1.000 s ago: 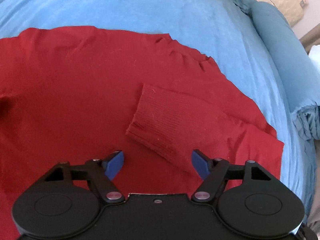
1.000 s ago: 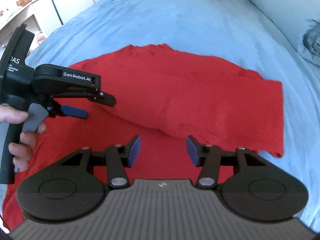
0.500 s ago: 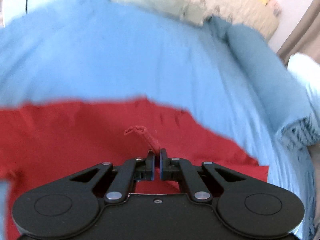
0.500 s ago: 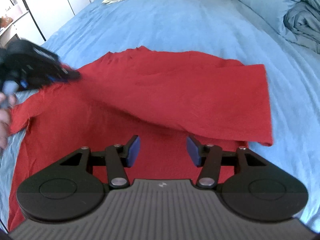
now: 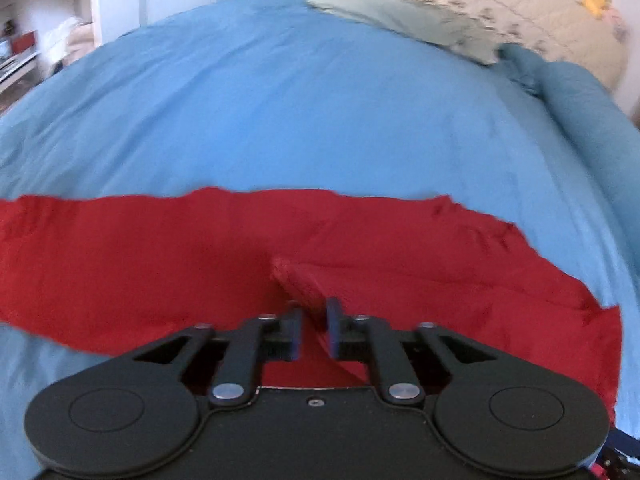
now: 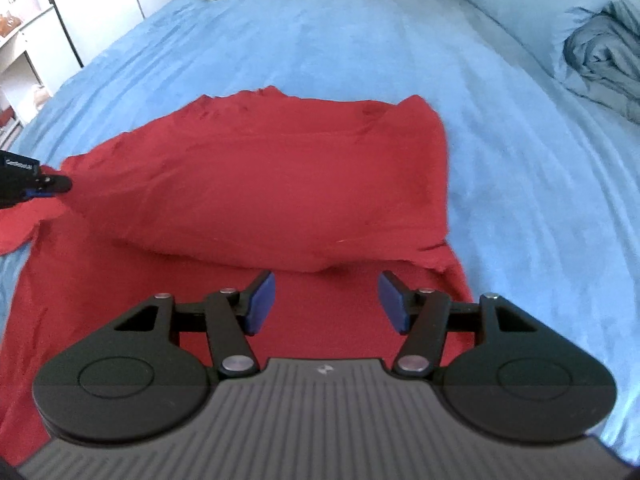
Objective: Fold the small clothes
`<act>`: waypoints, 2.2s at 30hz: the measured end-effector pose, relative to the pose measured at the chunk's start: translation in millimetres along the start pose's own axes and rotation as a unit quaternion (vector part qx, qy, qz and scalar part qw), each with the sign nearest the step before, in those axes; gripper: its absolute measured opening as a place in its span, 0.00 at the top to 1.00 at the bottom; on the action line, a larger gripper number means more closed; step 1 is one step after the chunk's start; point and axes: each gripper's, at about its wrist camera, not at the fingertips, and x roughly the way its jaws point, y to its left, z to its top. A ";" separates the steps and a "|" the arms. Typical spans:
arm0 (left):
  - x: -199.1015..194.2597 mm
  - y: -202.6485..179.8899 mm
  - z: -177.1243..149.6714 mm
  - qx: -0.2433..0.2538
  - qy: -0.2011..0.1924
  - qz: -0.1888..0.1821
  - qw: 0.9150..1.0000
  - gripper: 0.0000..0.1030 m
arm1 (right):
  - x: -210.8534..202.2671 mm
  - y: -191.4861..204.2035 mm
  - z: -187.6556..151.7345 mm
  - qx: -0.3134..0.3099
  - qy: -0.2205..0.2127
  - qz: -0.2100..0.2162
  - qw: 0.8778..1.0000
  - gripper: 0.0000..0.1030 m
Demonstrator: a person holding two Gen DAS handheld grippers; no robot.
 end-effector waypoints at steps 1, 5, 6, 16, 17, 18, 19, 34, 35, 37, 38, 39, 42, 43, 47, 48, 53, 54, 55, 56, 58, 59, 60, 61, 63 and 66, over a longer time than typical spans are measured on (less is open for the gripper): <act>-4.8 0.9 0.5 -0.005 -0.005 0.014 1.000 0.42 | -0.2 -2.4 0.7 0.001 -0.001 -0.005 1.000 0.29; -32.3 -0.4 -0.6 0.002 -0.037 0.030 0.999 0.31 | -0.9 -12.8 8.8 0.008 -0.008 -0.014 1.000 0.28; -33.9 -2.9 -1.3 0.009 -0.032 0.025 0.999 0.31 | 1.0 -14.0 11.3 0.005 -0.008 -0.016 1.000 0.28; -10.3 -63.0 -11.1 0.074 -0.011 -0.033 0.997 0.31 | 15.6 -28.3 -14.6 -0.038 -0.011 -0.134 0.990 0.29; -5.5 -69.3 -10.8 0.075 -0.009 -0.037 0.996 0.31 | 20.5 -29.8 -16.1 -0.037 -0.014 -0.141 0.989 0.29; -1.0 -74.8 -10.5 0.076 -0.008 -0.041 0.996 0.31 | 24.6 -30.1 -15.6 -0.033 -0.019 -0.148 0.988 0.29; 3.7 -78.6 -10.5 0.076 -0.007 -0.043 0.996 0.31 | 30.2 -30.8 -13.7 -0.027 -0.029 -0.156 0.987 0.29; 43.7 -79.4 -16.1 0.096 0.030 -0.002 0.995 0.31 | -2.5 -49.0 -17.7 0.031 -0.064 -0.136 0.988 0.24; 45.5 -78.6 -16.3 0.096 0.031 0.001 0.995 0.31 | 0.2 -45.2 -9.1 0.017 -0.069 -0.108 0.992 0.24; 48.9 -76.5 -17.6 0.094 0.035 0.008 0.995 0.31 | 12.7 -38.6 6.8 -0.002 -0.078 -0.065 0.995 0.24; 50.7 -75.5 -18.4 0.092 0.037 0.010 0.995 0.31 | 23.7 -36.1 15.3 -0.009 -0.080 -0.043 0.996 0.24; 52.3 -74.5 -19.0 0.090 0.038 0.010 0.995 0.31 | 33.8 -34.5 21.6 -0.013 -0.082 -0.032 0.996 0.24; 56.8 -72.8 -20.6 0.091 0.040 0.011 0.995 0.31 | 75.8 -38.4 40.1 -0.019 -0.075 -0.030 0.997 0.24; 57.8 -72.3 -21.3 0.094 0.040 0.010 0.995 0.31 | 87.3 -43.0 45.7 -0.015 -0.073 -0.035 0.997 0.24; 61.5 -70.6 -24.7 0.103 0.041 0.008 0.994 0.31 | 102.6 -64.1 61.7 0.029 -0.083 -0.017 0.996 0.22; 61.6 -70.5 -25.3 0.105 0.041 0.008 0.994 0.31 | 99.7 -64.6 65.5 0.029 -0.084 -0.017 0.996 0.21; 58.8 -69.3 -23.5 0.094 0.044 0.006 0.995 0.31 | 69.1 -58.4 73.8 -0.024 -0.111 -0.028 0.993 0.20; 57.6 -68.2 -22.6 0.088 0.044 0.005 0.995 0.31 | 65.2 -59.8 76.8 -0.027 -0.109 -0.033 0.993 0.20; 57.1 -67.4 -21.5 0.084 0.044 0.004 0.995 0.31 | 63.7 -63.1 80.3 -0.023 -0.104 -0.037 0.994 0.21; 56.4 -66.6 -21.1 0.080 0.044 0.003 0.996 0.31 | 63.5 -68.2 85.4 -0.014 -0.095 -0.040 0.995 0.23; 56.6 -65.6 -21.1 0.079 0.045 0.003 0.996 0.31 | 64.1 -78.7 95.8 0.000 -0.078 -0.035 0.996 0.27; 56.8 -65.4 -21.6 0.081 0.046 0.003 0.996 0.31 | 65.9 -80.9 103.1 0.001 -0.074 -0.045 0.996 0.28; 57.0 -65.3 -22.0 0.083 0.045 0.003 0.996 0.31 | 68.0 -81.7 108.5 -0.003 -0.070 -0.060 0.996 0.28; 57.3 -65.0 -22.6 0.085 0.045 0.003 0.995 0.31 | 72.8 -82.3 113.6 -0.013 -0.060 -0.075 0.995 0.28; 57.5 -64.4 -23.3 0.090 0.044 0.004 0.995 0.31 | 85.9 -87.7 114.5 -0.022 -0.031 -0.101 0.994 0.38; 56.9 -63.4 -24.0 0.091 0.044 0.002 0.995 0.31 | 104.4 -101.7 108.4 -0.015 0.020 -0.150 0.988 0.43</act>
